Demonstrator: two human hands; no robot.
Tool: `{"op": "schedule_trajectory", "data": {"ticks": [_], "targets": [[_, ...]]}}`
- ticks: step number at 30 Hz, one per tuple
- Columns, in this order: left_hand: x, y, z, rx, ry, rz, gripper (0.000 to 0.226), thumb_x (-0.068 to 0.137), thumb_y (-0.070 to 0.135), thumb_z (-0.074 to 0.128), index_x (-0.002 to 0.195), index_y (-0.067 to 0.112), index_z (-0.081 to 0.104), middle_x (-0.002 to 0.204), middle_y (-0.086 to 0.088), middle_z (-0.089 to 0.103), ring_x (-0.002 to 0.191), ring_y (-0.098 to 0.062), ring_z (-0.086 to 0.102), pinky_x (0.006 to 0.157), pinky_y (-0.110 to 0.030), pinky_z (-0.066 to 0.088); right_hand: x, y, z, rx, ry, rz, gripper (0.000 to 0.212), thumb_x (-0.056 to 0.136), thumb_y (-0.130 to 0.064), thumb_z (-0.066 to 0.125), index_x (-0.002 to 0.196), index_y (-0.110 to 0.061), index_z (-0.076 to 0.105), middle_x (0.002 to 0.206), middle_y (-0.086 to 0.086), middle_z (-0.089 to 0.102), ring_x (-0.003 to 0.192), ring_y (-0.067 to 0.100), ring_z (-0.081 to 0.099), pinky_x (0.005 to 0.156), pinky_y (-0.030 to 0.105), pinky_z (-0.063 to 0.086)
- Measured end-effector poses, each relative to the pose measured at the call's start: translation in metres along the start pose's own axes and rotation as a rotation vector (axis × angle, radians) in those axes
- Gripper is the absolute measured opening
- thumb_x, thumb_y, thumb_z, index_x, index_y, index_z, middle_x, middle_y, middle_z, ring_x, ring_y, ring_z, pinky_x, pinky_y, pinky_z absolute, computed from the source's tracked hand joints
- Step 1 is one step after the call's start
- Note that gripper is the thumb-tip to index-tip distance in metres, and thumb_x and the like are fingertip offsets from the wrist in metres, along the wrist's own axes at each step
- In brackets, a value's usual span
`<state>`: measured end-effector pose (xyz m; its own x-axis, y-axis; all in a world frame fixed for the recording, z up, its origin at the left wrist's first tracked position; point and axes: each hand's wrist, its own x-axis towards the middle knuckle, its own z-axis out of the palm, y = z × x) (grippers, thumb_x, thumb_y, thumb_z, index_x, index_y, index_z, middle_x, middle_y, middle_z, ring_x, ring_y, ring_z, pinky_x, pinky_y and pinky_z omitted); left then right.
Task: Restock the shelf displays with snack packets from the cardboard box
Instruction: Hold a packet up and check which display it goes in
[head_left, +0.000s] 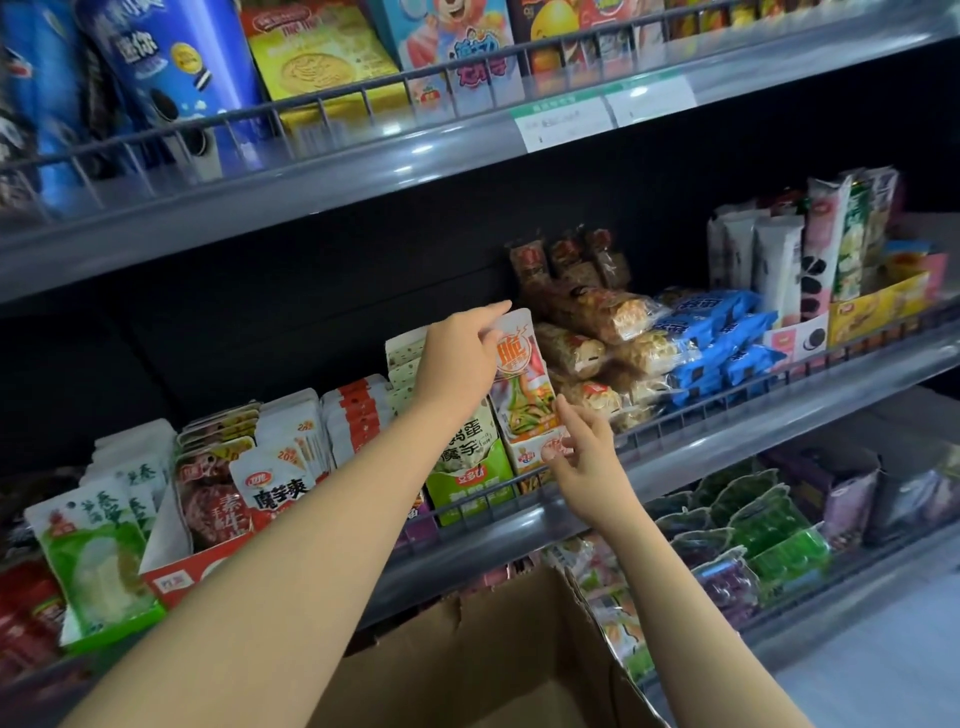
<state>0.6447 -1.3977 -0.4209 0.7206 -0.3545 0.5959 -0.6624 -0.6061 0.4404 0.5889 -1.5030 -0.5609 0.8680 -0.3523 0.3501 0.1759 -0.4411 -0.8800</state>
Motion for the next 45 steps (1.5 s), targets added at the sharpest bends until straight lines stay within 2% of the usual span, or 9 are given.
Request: {"op": "schedule_trajectory", "data": {"ticks": [4, 10, 13, 20, 26, 29, 32, 37, 45], "targets": [[0.002, -0.003, 0.005, 0.027, -0.001, 0.073, 0.034, 0.096, 0.014, 0.05, 0.127, 0.022, 0.06, 0.122, 0.001, 0.065, 0.106, -0.012, 0.061, 0.07, -0.004, 0.039, 0.003, 0.003, 0.003, -0.029, -0.008, 0.0, 0.063, 0.095, -0.013, 0.052, 0.149, -0.016, 0.021, 0.127, -0.003, 0.022, 0.124, 0.026, 0.04, 0.111, 0.039, 0.033], [0.001, -0.019, 0.018, 0.212, -0.154, 0.044, 0.035, 0.095, 0.023, 0.052, 0.127, 0.033, 0.058, 0.109, -0.004, 0.068, 0.098, -0.026, 0.06, 0.079, -0.029, 0.045, 0.002, 0.002, 0.009, -0.027, 0.126, 0.013, 0.057, 0.094, -0.014, 0.054, 0.146, -0.012, 0.03, 0.135, 0.002, 0.029, 0.098, 0.013, 0.053, 0.084, 0.015, 0.036], [0.002, -0.024, 0.018, 0.39, -0.219, 0.11, 0.033, 0.097, 0.028, 0.048, 0.128, 0.036, 0.056, 0.113, 0.002, 0.062, 0.116, -0.021, 0.042, 0.098, -0.036, 0.027, 0.001, 0.004, 0.009, -0.006, 0.15, -0.019, 0.056, 0.094, -0.016, 0.054, 0.145, -0.015, 0.032, 0.131, -0.001, 0.032, 0.101, 0.016, 0.055, 0.085, 0.019, 0.041], [0.01, -0.028, 0.015, 0.464, -0.392, 0.145, 0.039, 0.096, 0.037, 0.05, 0.135, 0.039, 0.048, 0.121, 0.007, 0.045, 0.119, -0.017, 0.028, 0.102, -0.031, 0.02, 0.007, -0.003, 0.001, -0.126, 0.187, -0.077, 0.047, 0.094, -0.023, 0.054, 0.139, -0.014, 0.042, 0.129, 0.002, 0.046, 0.113, 0.019, 0.051, 0.096, 0.028, 0.044], [0.016, -0.024, 0.012, 0.686, -0.685, 0.132, 0.071, 0.098, 0.044, 0.038, 0.152, 0.021, -0.003, 0.159, -0.004, 0.01, 0.145, -0.023, 0.011, 0.114, -0.04, 0.018, 0.046, -0.033, -0.017, -0.27, 0.029, -0.208, 0.061, 0.095, -0.005, 0.044, 0.15, -0.014, 0.018, 0.154, 0.004, 0.025, 0.141, 0.017, 0.025, 0.109, 0.022, 0.022], [0.02, -0.024, 0.013, 0.754, -0.74, 0.099, 0.077, 0.096, 0.051, 0.04, 0.152, 0.016, 0.001, 0.158, -0.007, 0.015, 0.144, -0.025, 0.017, 0.115, -0.04, 0.018, 0.07, -0.044, -0.026, -0.419, -0.188, -0.144, 0.069, 0.093, -0.001, 0.042, 0.152, -0.016, 0.009, 0.155, 0.006, 0.024, 0.14, 0.02, 0.029, 0.108, 0.024, 0.028], [0.027, -0.027, 0.017, 0.753, -0.748, 0.088, 0.075, 0.093, 0.054, 0.043, 0.151, 0.016, 0.013, 0.155, -0.008, 0.025, 0.141, -0.025, 0.025, 0.111, -0.041, 0.022, 0.085, -0.052, -0.033, -0.585, -0.318, -0.086, 0.062, 0.094, -0.007, 0.044, 0.15, -0.016, 0.018, 0.133, 0.014, 0.053, 0.116, 0.028, 0.054, 0.092, 0.033, 0.043], [0.031, -0.037, 0.024, 0.574, -0.661, -0.03, 0.068, 0.08, 0.058, 0.062, 0.137, 0.028, 0.04, 0.136, -0.002, 0.05, 0.121, -0.026, 0.047, 0.094, -0.035, 0.04, 0.092, -0.052, -0.038, -0.524, -0.299, -0.057, 0.053, 0.088, -0.014, 0.058, 0.138, -0.016, 0.037, 0.125, 0.01, 0.058, 0.11, 0.025, 0.057, 0.09, 0.032, 0.048], [0.042, -0.031, 0.03, 0.596, -0.727, -0.084, 0.069, 0.075, 0.047, 0.074, 0.134, 0.023, 0.047, 0.132, -0.002, 0.054, 0.116, -0.024, 0.052, 0.093, -0.034, 0.044, 0.087, -0.042, -0.031, -0.481, -0.267, -0.04, 0.042, 0.089, -0.014, 0.058, 0.127, -0.009, 0.041, 0.116, 0.01, 0.06, 0.106, 0.026, 0.059, 0.077, 0.029, 0.045]]}}
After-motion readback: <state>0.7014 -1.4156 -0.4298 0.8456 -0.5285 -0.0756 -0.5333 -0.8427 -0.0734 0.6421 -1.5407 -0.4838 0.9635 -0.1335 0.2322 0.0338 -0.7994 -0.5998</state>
